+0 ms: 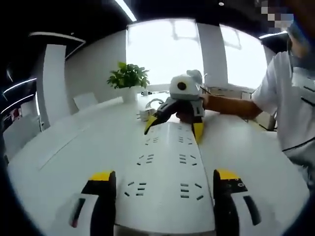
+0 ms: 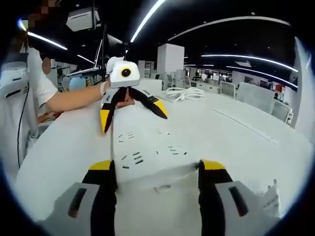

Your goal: Straighten the power strip on the desk, plug the charger into it

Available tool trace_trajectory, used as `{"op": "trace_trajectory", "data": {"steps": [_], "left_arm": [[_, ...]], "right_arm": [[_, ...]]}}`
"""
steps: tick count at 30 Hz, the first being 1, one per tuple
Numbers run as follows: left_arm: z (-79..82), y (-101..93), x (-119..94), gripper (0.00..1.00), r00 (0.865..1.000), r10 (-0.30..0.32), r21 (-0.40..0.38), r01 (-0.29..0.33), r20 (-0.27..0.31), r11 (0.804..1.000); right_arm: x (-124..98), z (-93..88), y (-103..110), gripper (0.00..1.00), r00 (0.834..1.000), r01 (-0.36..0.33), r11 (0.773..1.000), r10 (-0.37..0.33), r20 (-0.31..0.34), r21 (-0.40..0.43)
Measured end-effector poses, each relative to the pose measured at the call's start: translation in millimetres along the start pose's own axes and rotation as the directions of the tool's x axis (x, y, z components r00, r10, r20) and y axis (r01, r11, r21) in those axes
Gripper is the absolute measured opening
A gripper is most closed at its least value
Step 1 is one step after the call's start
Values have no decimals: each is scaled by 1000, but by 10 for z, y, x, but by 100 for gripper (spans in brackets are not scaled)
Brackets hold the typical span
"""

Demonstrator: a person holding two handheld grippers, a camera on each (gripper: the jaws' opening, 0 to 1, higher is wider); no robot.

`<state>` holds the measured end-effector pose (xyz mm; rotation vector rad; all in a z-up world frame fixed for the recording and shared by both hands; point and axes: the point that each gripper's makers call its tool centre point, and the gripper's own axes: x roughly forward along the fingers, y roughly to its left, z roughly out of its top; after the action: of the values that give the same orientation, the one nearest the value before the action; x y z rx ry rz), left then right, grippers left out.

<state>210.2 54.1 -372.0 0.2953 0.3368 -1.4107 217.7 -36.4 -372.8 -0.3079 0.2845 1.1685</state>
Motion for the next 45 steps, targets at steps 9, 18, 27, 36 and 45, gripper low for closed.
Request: {"op": "trace_trajectory", "data": {"steps": [9, 18, 27, 36, 45], "left_arm": [[10, 7, 4, 82, 1000, 4, 2, -4, 19, 1000], [21, 10, -3, 82, 999, -1, -6, 1, 32, 1000], [30, 13, -13, 81, 999, 4, -7, -3, 36, 1000], [46, 13, -25, 81, 999, -3, -14, 3, 48, 1000], [64, 34, -29, 81, 999, -3, -15, 4, 51, 1000]], "right_arm": [[-558, -24, -96, 61, 986, 167, 968, -169, -1, 187], [-1146, 64, -916, 58, 860, 510, 846, -507, -63, 153], [-1010, -282, -1340, 42, 828, 556, 810, -523, -200, 186], [-1002, -477, -1351, 36, 846, 527, 818, -482, -227, 231], [-1026, -412, -1364, 30, 851, 525, 806, -491, -186, 276]]}}
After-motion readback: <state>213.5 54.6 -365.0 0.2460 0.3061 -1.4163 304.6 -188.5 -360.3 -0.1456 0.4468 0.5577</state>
